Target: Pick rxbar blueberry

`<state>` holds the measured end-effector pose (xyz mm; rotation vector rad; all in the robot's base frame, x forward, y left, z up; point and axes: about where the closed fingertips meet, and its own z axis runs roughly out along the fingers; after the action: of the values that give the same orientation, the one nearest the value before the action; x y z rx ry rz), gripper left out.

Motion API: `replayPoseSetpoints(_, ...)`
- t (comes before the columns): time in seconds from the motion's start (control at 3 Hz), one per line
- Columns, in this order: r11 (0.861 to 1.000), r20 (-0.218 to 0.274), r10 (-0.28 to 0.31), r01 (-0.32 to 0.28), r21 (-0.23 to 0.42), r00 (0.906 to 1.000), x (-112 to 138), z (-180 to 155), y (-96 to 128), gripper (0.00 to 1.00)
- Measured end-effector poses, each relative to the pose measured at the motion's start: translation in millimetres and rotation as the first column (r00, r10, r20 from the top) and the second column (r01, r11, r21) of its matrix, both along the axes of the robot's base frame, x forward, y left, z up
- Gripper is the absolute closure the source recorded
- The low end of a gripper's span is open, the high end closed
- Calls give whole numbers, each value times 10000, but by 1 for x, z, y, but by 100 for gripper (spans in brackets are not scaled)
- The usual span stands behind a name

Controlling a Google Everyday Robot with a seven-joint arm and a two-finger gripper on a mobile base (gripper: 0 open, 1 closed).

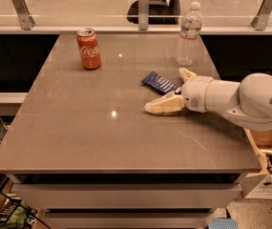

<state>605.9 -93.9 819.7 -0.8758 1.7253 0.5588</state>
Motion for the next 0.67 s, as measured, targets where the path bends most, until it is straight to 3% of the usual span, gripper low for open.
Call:
replayPoseSetpoints(0.33, 10000, -113, 29, -30, -37, 9999, 2, -6, 4, 0)
replayPoseSetpoints(0.67, 10000, -104, 69, -69, -35, 9999, 2, -6, 6, 18)
